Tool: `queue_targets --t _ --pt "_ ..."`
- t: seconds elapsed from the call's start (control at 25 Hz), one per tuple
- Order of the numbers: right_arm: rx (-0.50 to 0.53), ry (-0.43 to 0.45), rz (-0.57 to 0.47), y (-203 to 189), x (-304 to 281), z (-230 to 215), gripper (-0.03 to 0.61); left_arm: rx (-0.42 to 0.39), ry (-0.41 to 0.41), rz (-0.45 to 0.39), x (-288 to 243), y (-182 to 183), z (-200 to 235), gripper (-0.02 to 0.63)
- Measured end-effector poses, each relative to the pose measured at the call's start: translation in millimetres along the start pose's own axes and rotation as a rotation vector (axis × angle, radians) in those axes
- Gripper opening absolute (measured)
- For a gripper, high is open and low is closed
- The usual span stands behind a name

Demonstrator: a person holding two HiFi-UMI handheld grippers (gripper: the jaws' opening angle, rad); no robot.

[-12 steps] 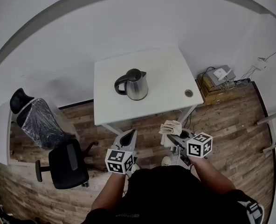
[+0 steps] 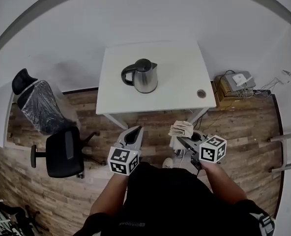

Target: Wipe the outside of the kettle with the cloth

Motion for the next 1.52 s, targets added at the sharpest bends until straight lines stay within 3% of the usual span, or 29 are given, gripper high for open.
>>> queue_targets --t 0.16,0.48,0.88,1.08,1.52 --pt "0.002 0.034 0.016 -2.2 -1.0 -4.4 0.097 -0.001 0.013 0.025 4.1 -9.2 -6.1 0.006" --pt "0.024 0.004 0.051 9.3 -35.3 -17.0 0.098 0.032 0.034 0.047 0.4 -19.7 23.7 0.006" --pt "0.100 -0.120 0.074 42.8 -105.5 -36.6 0.098 0.039 -0.028 0.067 -39.4 -1.7 107.7 0.006" --pt "0.231 -0.175 0.121 72.8 -148.3 -39.7 0.098 0.023 -0.054 0.061 -56.8 10.8 153.7 0.006" --pt "0.659 -0.369 0.299 144.4 -233.4 -30.9 0.098 -0.007 -0.138 0.044 -83.5 26.4 233.7 0.006"
Point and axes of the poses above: the fingertips, and each gripper's own axes: x backward along the fingers, z to its left, y out of its top, the point moved 3 cm from there along x, backward along the fingers
